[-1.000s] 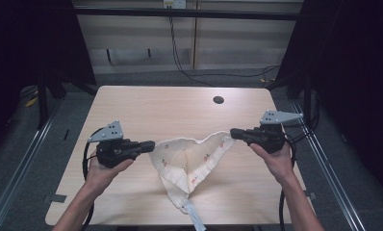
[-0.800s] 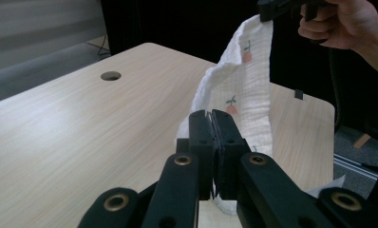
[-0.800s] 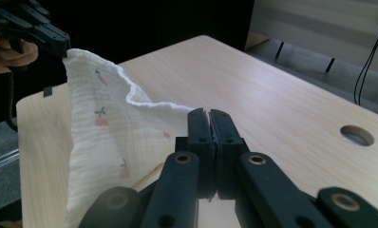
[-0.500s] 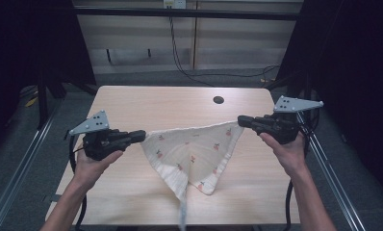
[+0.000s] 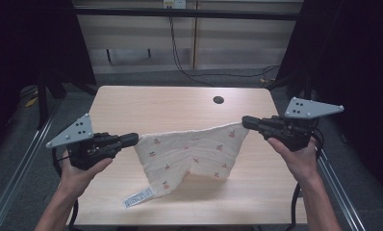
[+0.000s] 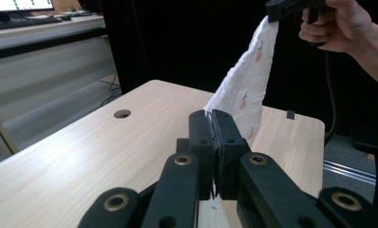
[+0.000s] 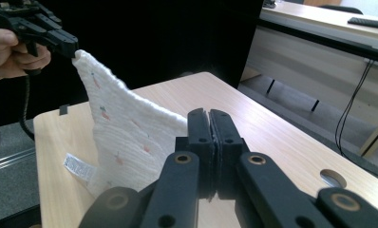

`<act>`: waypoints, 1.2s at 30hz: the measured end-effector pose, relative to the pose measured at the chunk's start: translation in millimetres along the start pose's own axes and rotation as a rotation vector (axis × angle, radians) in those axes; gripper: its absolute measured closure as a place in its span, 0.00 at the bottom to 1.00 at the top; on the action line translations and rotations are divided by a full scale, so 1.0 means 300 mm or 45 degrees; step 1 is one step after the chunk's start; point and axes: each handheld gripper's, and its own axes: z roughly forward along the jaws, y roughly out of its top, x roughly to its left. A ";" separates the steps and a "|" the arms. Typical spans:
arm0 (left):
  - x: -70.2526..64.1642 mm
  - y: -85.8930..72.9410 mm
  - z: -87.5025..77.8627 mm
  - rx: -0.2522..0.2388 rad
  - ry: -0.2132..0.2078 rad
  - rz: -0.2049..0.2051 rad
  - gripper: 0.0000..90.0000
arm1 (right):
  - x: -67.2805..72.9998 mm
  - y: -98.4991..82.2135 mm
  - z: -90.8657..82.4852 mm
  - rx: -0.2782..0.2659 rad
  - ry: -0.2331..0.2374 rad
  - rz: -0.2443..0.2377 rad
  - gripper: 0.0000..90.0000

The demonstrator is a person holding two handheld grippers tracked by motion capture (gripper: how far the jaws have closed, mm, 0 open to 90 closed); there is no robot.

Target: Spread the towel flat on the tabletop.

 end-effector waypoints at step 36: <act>0.140 -0.149 0.190 0.219 0.079 -0.169 0.98 | -0.134 -0.246 0.151 0.157 -0.054 0.183 0.98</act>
